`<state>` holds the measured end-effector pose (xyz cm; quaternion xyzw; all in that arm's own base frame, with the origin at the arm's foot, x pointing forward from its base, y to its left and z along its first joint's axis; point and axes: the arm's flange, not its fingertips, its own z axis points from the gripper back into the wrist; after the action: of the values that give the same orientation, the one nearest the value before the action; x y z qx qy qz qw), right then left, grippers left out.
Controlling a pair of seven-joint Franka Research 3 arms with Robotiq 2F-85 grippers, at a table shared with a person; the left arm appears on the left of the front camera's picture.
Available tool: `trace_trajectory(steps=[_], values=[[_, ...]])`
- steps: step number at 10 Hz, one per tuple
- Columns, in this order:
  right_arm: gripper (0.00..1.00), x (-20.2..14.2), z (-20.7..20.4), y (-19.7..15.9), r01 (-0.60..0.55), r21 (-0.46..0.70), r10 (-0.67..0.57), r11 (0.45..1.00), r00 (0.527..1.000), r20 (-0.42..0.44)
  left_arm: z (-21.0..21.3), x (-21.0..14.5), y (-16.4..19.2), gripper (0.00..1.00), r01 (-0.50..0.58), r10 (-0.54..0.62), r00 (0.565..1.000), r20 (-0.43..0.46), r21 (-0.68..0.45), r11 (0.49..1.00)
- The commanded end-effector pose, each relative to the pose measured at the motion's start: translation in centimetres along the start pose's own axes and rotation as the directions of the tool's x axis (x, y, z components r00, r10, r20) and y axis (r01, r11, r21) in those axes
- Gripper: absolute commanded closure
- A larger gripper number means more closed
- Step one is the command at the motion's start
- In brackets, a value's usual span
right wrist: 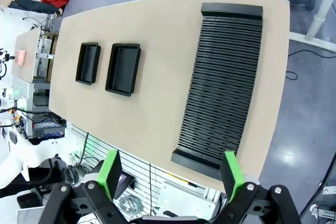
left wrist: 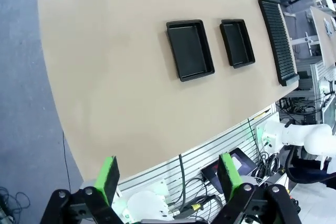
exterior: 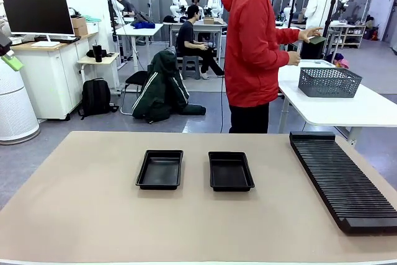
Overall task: Inspect and transfer BCBs to ESD trays.
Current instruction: Pick up the Blank PCB from the PCB Rack and place it in the left ESD tray.
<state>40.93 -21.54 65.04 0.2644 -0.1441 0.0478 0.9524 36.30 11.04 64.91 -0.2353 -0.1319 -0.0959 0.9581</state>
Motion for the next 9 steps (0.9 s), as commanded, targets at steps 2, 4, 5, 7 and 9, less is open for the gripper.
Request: trace_trajectory(steps=[2,4,5,7,9], values=[[0.0,-0.1,0.1,0.1,-0.001,-0.001,0.001,1.0,1.0,0.002,1.6,0.1,-0.6,0.0,-0.04,0.04,0.999,-0.009,0.049,0.998],[0.0,-0.1,0.1,0.1,-0.001,-0.001,0.001,1.0,1.0,0.002,2.2,1.1,-0.7,0.0,-0.038,0.039,0.999,-0.02,0.066,0.997],[0.0,-0.1,0.1,0.1,-0.001,-0.001,0.001,1.0,1.0,0.002,2.5,2.0,-0.6,0.0,-0.01,0.01,1.0,-0.014,0.059,0.998],[0.0,-0.1,0.1,0.1,-0.001,-0.001,0.001,1.0,1.0,0.002,2.3,4.2,-0.3,0.0,0.04,-0.038,0.998,-0.057,0.032,0.999],[0.0,-0.1,0.1,0.1,-0.001,-0.001,0.001,1.0,1.0,0.002,2.1,5.6,-0.6,0.0,0.047,-0.043,0.996,-0.076,0.043,0.998]])
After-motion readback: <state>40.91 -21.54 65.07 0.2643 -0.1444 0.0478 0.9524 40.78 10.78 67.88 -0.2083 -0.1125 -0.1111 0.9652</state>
